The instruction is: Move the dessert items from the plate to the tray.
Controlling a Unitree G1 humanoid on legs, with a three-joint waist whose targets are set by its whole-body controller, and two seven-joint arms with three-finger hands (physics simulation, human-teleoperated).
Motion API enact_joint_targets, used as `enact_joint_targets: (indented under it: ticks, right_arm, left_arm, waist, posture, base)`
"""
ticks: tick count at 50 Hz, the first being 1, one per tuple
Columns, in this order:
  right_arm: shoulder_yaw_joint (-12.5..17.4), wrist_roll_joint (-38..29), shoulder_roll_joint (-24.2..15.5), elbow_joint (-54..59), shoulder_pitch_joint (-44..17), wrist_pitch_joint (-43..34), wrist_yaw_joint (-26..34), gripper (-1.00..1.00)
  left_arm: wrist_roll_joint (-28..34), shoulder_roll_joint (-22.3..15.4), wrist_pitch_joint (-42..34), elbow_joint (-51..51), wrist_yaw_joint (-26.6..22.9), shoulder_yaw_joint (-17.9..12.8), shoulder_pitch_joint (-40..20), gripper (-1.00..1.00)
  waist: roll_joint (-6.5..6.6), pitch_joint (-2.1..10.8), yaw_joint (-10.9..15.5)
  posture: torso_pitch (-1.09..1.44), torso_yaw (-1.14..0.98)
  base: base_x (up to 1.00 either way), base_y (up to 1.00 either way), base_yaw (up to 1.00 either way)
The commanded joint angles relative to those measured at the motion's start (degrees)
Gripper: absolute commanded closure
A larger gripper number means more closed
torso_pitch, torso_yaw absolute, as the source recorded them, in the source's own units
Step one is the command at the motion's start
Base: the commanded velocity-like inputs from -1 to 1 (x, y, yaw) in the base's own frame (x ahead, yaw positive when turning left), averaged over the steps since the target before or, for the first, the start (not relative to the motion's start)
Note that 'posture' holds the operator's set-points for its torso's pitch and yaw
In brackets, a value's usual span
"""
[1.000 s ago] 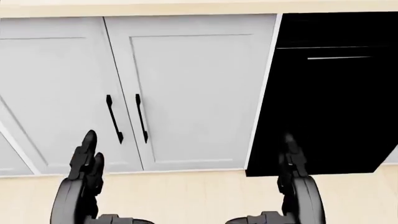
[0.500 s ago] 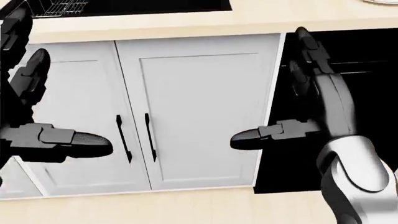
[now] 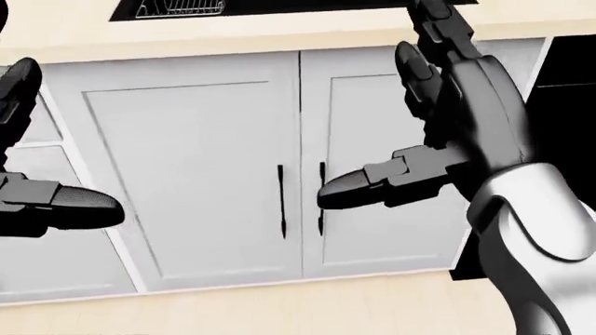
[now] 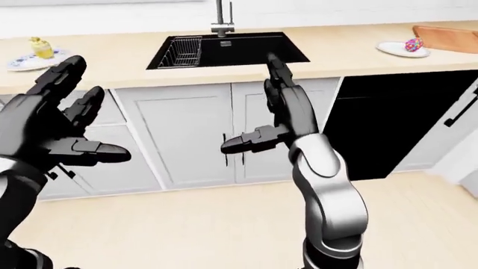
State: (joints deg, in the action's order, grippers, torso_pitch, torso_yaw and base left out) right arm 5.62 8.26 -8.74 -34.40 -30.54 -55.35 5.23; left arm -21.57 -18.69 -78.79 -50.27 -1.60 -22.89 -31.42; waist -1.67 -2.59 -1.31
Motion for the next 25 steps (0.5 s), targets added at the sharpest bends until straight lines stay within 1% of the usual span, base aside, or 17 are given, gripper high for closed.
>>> enact_joint_targets:
  ticks: [1, 2, 3, 4, 6, 7, 8, 9, 10, 11, 13, 18, 19, 20, 22, 24, 25]
  right_arm:
    - [-0.39, 0.23, 0.12, -1.48, -2.17, 0.95, 0.16, -1.0]
    - [-0.39, 0.25, 0.24, -1.42, -2.0, 1.12, 0.19, -1.0]
    - [-0.41, 0.28, 0.34, -1.45, -1.75, 1.29, 0.23, -1.0]
    - [-0.61, 0.2, 0.47, -1.31, -1.14, 1.82, 0.33, -1.0]
    - [-0.68, 0.04, 0.55, -1.08, -1.35, 1.53, 0.33, -1.0]
    - [-0.77, 0.05, 0.63, -1.3, -1.46, 1.28, 0.29, -1.0]
    - [-0.82, 0.04, 0.81, -1.03, -1.28, 1.79, 0.33, -1.0]
    - [-0.91, 0.05, 0.95, -1.21, -1.08, 1.82, 0.31, -1.0]
    - [-0.92, 0.06, 0.95, -1.25, -1.12, 1.68, 0.32, -1.0]
    - [-0.79, 0.13, 0.92, -1.04, -1.21, 1.79, 0.43, -1.0]
    - [-0.56, 0.28, 0.8, -1.17, -1.21, 1.71, 0.53, -1.0]
    - [-0.18, 0.63, 0.57, -1.57, -0.49, 1.84, 0.74, -1.0]
    - [-0.32, 0.72, 0.59, -1.88, -0.41, 1.91, 0.79, -1.0]
    - [-0.19, 0.96, 0.58, -2.04, -0.5, 1.86, 0.92, -1.0]
    - [-0.01, 1.1, 0.58, -1.31, -0.39, 2.7, 0.93, -1.0]
    - [0.11, 1.41, 0.48, -1.41, -0.62, 2.38, 0.91, -1.0]
    - [0.24, 1.65, 0.43, -1.45, -0.72, 2.14, 0.92, -1.0]
  left_arm:
    - [-0.48, -1.33, 1.52, -0.9, 0.96, -0.99, -1.79, -1.0]
    - [-0.69, -1.31, 1.83, -0.71, 1.34, -0.61, -1.59, -1.0]
    - [-0.74, -1.32, 2.71, -0.28, 1.56, -0.16, -1.03, -1.0]
    - [-0.71, -1.23, 3.61, 0.02, 1.88, 0.25, -0.33, -1.0]
    - [-0.95, -1.49, 3.98, 0.82, 2.35, 0.49, -0.53, -1.0]
    - [-1.16, -1.61, 3.92, 0.96, 2.55, 0.46, -0.74, -1.0]
    - [-1.08, -1.72, 4.82, 1.46, 2.6, 0.74, -0.22, -1.0]
    - [-1.31, -1.77, 4.62, 1.28, 2.75, 0.59, -0.17, -1.0]
    - [-1.43, -1.78, 4.66, 1.33, 2.9, 0.59, -0.09, -1.0]
    - [-1.41, -1.81, 5.06, 1.68, 3.09, 0.7, -0.01, -1.0]
    - [-1.54, -1.9, 5.46, 1.91, 3.51, 0.83, -0.09, -1.0]
    - [-2.47, -2.02, 4.05, 0.78, 4.2, 0.9, -0.52, -1.0]
    - [-2.41, -2.05, 4.43, 0.72, 4.2, 1.24, -0.13, -1.0]
    - [-2.32, -2.05, 4.7, 0.92, 4.25, 1.52, -0.09, -1.0]
    - [-2.25, -1.86, 5.31, 1.26, 4.3, 1.68, 0.06, -1.0]
    - [-2.23, -1.81, 5.49, 1.29, 4.36, 1.66, 0.31, -1.0]
    - [-2.37, -1.87, 5.12, 1.1, 4.4, 1.51, 0.11, -1.0]
  waist:
    - [-0.39, 1.96, 0.42]
    - [-0.88, 2.41, 0.46]
    - [-0.94, 2.18, 0.48]
    - [-0.43, 1.6, 0.35]
    - [1.72, 0.53, 0.06]
    - [3.57, 0.73, 0.08]
    - [7.2, 1.88, 0.29]
    - [9.02, 3.31, -0.05]
    - [6.37, 1.19, 1.5]
    - [6.23, 0.78, 0.78]
    - [4.95, 1.21, 1.2]
    - [1.95, -0.1, 1.04]
    - [1.09, 0.08, 0.95]
    - [-0.97, 1.05, 0.3]
    - [-0.65, 0.81, 0.19]
    - [-1.0, 2.36, 0.29]
    - [-1.01, 2.45, 0.35]
  posture:
    - [0.0, 0.0]
    - [0.0, 0.0]
    - [0.0, 0.0]
    - [0.0, 0.0]
    - [0.0, 0.0]
    - [0.0, 0.0]
    - [0.0, 0.0]
    - [0.0, 0.0]
    - [0.0, 0.0]
    - [0.0, 0.0]
    - [0.0, 0.0]
    - [0.0, 0.0]
    - [0.0, 0.0]
    - [0.0, 0.0]
    - [0.0, 0.0]
    - [0.0, 0.0]
    - [0.0, 0.0]
  base:
    - [0.0, 1.0, 0.0]
    - [0.0, 1.0, 0.0]
    - [0.0, 1.0, 0.0]
    - [0.0, 1.0, 0.0]
    - [0.0, 1.0, 0.0]
    - [0.0, 1.0, 0.0]
    - [0.0, 1.0, 0.0]
    - [0.0, 1.0, 0.0]
    - [0.0, 1.0, 0.0]
    - [0.0, 1.0, 0.0]
    - [0.0, 1.0, 0.0]
    - [0.0, 1.0, 0.0]
    - [0.0, 1.0, 0.0]
    - [0.0, 1.0, 0.0]
    - [0.0, 1.0, 0.0]
    - [0.0, 1.0, 0.0]
    - [0.0, 1.0, 0.0]
